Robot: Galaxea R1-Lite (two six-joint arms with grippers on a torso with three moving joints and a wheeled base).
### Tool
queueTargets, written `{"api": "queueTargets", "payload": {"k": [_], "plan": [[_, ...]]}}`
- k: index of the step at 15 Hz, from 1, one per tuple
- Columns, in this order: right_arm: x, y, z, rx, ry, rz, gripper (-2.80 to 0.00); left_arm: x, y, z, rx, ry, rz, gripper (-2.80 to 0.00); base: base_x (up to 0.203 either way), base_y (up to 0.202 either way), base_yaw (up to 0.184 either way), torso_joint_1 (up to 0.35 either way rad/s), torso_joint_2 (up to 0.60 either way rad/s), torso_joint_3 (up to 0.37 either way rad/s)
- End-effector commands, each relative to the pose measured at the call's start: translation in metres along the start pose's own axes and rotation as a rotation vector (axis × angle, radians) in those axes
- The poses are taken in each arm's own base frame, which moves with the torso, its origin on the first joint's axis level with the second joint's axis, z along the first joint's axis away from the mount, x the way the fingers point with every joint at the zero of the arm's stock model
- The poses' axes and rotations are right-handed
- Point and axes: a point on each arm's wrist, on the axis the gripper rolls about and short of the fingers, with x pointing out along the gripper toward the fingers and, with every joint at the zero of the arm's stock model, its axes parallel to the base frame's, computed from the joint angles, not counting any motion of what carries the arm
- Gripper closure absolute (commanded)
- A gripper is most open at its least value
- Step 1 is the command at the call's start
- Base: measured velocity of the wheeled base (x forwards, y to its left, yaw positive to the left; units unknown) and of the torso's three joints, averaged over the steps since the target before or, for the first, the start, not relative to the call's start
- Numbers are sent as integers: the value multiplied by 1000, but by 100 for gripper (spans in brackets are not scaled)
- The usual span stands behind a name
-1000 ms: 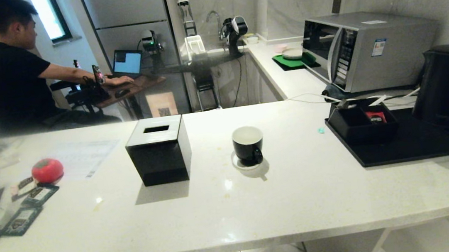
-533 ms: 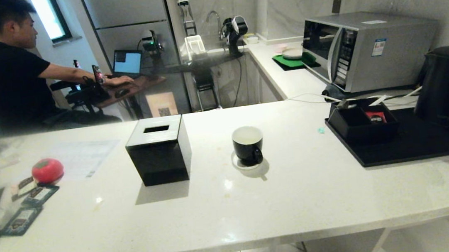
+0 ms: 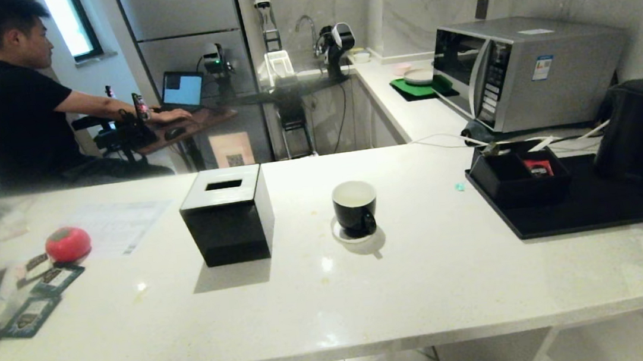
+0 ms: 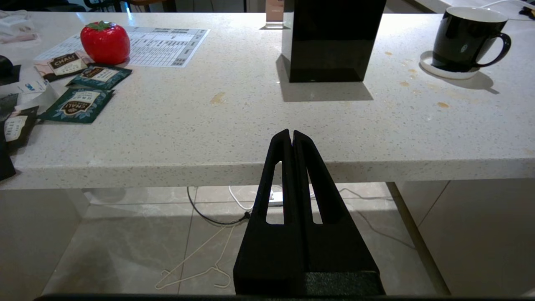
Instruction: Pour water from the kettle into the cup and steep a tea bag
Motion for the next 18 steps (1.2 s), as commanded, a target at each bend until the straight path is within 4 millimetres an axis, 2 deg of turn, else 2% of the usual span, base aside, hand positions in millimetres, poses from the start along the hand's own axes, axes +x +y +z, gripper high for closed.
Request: {"api": "queueTargets", "payload": {"k": [1, 9, 18], "plan": [[5, 2, -17, -7, 20, -2, 0, 0, 0, 0, 0, 0, 1, 0, 0, 0, 0, 0, 0, 0], [21, 11, -44, -16, 44, 5, 0, 0, 0, 0, 0, 0, 0, 0, 0, 0, 0, 0, 0, 0], [27, 33, -55, -19, 32, 39, 0, 0, 0, 0, 0, 0, 1, 0, 0, 0, 0, 0, 0, 0]]}}
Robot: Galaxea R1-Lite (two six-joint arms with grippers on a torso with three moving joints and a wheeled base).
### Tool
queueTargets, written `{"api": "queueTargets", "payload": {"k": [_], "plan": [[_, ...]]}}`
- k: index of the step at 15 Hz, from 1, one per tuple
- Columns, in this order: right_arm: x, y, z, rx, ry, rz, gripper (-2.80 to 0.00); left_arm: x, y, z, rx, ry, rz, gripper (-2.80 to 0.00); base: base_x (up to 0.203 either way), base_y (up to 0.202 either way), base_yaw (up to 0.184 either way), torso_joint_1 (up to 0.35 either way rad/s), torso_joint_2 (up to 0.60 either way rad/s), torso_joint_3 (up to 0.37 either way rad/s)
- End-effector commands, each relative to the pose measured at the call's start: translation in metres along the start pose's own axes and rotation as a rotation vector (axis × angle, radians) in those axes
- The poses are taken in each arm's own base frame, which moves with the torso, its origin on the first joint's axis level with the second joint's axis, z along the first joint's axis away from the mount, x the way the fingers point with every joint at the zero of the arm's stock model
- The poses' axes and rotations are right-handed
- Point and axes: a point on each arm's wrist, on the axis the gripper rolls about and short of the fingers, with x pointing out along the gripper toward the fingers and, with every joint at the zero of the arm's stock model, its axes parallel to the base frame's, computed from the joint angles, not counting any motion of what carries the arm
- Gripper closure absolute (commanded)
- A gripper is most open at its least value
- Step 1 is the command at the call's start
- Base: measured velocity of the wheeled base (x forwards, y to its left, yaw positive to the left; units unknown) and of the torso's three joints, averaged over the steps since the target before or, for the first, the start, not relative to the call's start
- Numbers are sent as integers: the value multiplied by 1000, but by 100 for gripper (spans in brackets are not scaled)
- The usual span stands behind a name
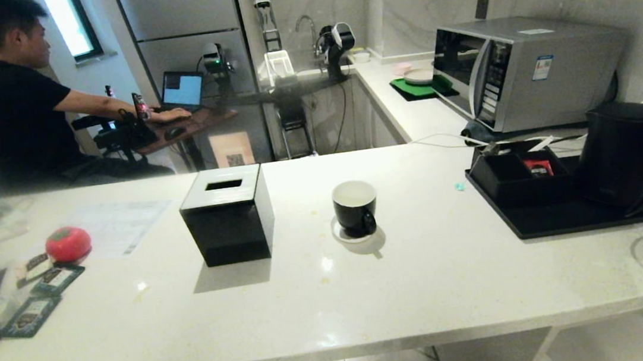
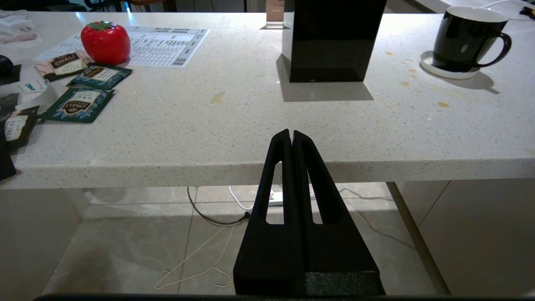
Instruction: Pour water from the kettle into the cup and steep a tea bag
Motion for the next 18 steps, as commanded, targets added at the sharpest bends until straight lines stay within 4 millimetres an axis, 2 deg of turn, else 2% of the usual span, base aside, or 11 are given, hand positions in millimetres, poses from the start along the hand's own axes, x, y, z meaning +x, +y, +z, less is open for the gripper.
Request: {"api": "queueTargets", "payload": {"k": [1, 18], "plan": [[0, 7, -5, -2, 5, 10, 0, 0, 0, 0, -1, 0, 0, 0, 0, 0, 0, 0, 0, 0], [0, 10, -4, -23, -4, 12, 0, 0, 0, 0, -1, 0, -1, 0, 0, 0, 0, 0, 0, 0]]}}
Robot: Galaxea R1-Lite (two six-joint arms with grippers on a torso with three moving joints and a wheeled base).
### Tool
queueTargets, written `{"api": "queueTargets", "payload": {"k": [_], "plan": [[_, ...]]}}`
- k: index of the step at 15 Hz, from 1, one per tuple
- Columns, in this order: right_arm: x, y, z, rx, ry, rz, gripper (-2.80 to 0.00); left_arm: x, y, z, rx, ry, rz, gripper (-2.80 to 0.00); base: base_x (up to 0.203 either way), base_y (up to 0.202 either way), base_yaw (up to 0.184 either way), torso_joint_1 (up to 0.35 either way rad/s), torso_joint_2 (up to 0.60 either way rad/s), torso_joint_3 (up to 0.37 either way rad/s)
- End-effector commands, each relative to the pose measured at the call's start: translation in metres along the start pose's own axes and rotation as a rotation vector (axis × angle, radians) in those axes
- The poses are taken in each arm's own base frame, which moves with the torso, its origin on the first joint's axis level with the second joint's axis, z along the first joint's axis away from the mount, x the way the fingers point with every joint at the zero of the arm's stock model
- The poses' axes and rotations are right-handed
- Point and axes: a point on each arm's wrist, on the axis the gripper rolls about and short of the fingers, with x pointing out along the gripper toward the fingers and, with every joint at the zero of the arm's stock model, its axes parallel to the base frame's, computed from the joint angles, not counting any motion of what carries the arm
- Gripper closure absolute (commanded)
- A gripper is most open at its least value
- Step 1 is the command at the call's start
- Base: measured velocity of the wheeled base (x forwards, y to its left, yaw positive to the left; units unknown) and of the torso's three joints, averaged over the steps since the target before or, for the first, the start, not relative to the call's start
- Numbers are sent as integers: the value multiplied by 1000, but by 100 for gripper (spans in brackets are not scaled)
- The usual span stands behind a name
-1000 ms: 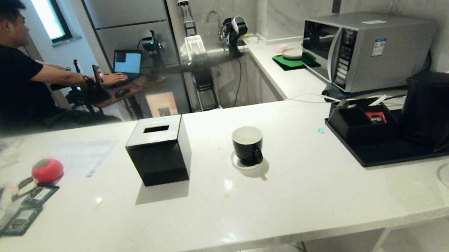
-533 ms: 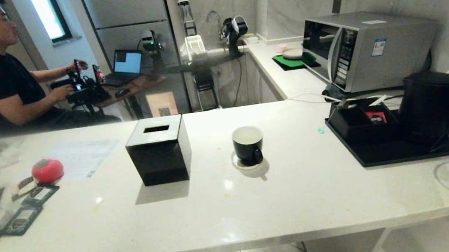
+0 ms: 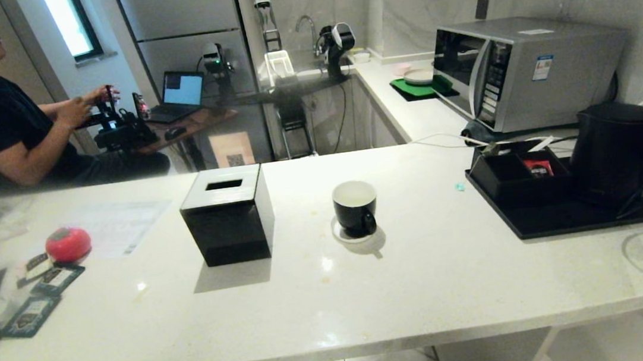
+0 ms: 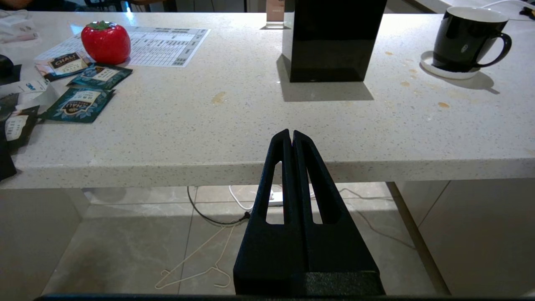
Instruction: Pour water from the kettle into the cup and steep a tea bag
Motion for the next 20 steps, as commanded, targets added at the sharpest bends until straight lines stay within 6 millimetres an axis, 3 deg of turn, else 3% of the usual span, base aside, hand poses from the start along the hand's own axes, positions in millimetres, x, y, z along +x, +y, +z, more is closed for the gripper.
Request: {"api": "queueTargets", "payload": {"k": [1, 3, 4, 12, 20], "plan": [[0, -1, 2, 3, -13, -4, 0, 0, 0, 0, -1, 0, 0, 0, 0, 0, 0, 0, 0, 0], [0, -1, 1, 2, -11, -3, 0, 0, 0, 0, -1, 0, 0, 0, 0, 0, 0, 0, 0, 0], [0, -1, 1, 1, -11, -5, -280, 0, 0, 0, -1, 0, 0, 0, 0, 0, 0, 0, 0, 0], [-2, -1, -1, 0, -9, -6, -280, 0, 0, 0, -1, 0, -1, 0, 0, 0, 0, 0, 0, 0], [-24, -7, -11, -15, 25, -2, -280, 0, 0, 0, -1, 0, 0, 0, 0, 0, 0, 0, 0, 0]]}}
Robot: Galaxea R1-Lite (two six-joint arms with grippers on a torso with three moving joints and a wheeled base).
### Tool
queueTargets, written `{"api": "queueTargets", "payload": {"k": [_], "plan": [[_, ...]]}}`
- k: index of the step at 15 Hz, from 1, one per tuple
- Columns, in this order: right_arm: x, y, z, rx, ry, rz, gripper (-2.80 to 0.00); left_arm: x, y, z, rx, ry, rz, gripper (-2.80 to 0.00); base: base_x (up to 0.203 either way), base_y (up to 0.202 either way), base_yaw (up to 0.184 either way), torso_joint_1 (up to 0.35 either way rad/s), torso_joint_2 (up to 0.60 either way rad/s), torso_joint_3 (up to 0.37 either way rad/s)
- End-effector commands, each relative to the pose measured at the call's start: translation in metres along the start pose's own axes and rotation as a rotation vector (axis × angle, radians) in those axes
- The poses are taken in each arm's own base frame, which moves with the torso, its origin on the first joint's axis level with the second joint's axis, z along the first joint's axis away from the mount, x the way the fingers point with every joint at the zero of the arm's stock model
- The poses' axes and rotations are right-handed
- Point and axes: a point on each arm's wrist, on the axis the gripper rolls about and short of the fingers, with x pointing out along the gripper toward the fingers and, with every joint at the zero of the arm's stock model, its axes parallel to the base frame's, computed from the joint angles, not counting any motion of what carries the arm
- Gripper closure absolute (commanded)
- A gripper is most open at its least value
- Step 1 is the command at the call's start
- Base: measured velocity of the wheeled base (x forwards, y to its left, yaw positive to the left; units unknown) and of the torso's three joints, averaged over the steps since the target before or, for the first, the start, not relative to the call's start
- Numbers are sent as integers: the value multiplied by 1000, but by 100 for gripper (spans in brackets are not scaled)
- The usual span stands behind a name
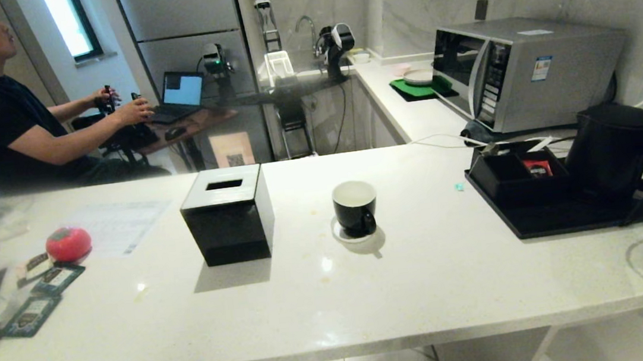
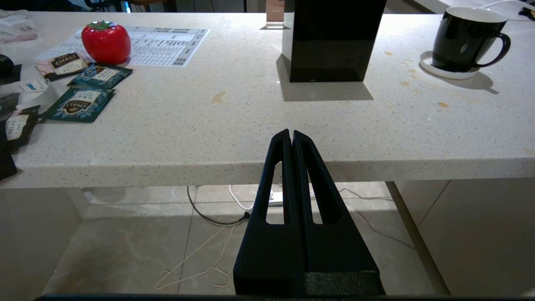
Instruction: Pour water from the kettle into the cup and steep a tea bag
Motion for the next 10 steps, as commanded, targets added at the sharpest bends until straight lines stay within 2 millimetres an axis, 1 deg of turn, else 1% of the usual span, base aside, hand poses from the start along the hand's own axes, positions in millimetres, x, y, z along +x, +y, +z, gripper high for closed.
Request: {"api": "queueTargets", "payload": {"k": [1, 6, 10], "plan": [[-9, -3, -3, -5, 12, -1, -280, 0, 0, 0, -1, 0, 1, 0, 0, 0, 0, 0, 0, 0], [-28, -8, -6, -21, 9, -1, -280, 0, 0, 0, -1, 0, 0, 0, 0, 0, 0, 0, 0, 0], [-48, -14, -8, -27, 29, 2, -280, 0, 0, 0, -1, 0, -1, 0, 0, 0, 0, 0, 0, 0]]}}
